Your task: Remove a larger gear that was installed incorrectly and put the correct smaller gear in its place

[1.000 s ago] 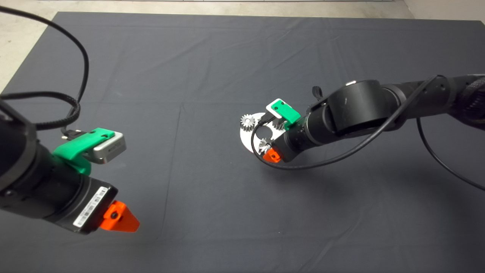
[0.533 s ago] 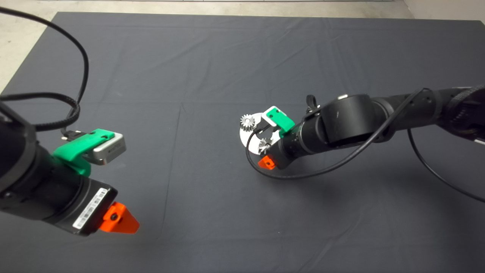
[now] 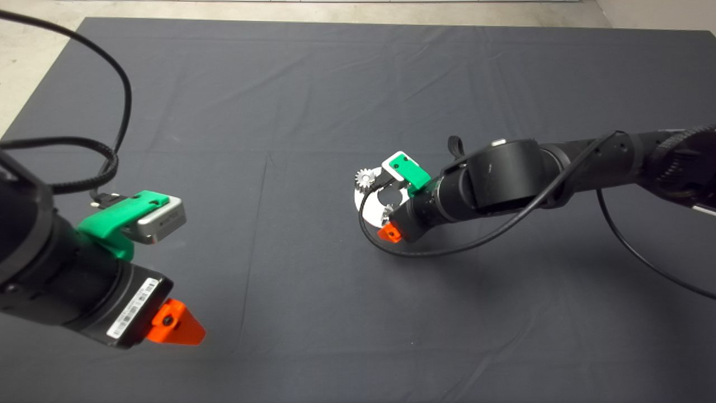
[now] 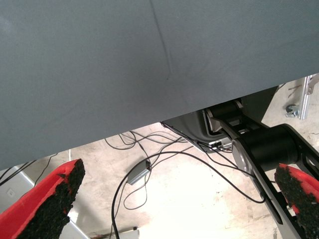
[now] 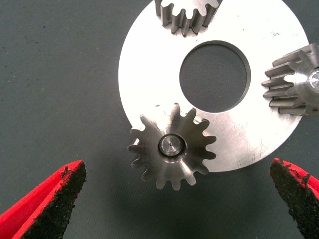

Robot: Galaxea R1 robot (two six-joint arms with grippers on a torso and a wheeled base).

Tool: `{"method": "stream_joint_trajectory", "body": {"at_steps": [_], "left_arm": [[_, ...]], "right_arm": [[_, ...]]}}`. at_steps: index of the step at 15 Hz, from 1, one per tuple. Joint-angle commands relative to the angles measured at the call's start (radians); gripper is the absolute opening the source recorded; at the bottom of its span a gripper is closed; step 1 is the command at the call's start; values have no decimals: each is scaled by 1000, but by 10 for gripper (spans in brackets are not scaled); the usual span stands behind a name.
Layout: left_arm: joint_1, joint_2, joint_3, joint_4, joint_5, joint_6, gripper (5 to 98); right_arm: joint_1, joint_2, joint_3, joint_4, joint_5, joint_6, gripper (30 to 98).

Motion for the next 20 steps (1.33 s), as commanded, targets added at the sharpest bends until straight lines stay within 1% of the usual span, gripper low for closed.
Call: {"method": "stream_joint_trajectory", "body": {"at_steps": [1,4,9,20], "left_arm": [[-11,1,12,5,0,-5,978],[-11,1,12,3,0,-5,978],[-11,-1,12,3,0,-5,978],[-11,1,15,3,-1,-5,978]], "right_arm": [[-17,38,-47,-52,-2,-4,977],[-21,77,-70,-53,-2,-4,977],[-19,73,-74,-58,-2,-16,977],[-19,54,-64,-49,-3,-16,977]]}}
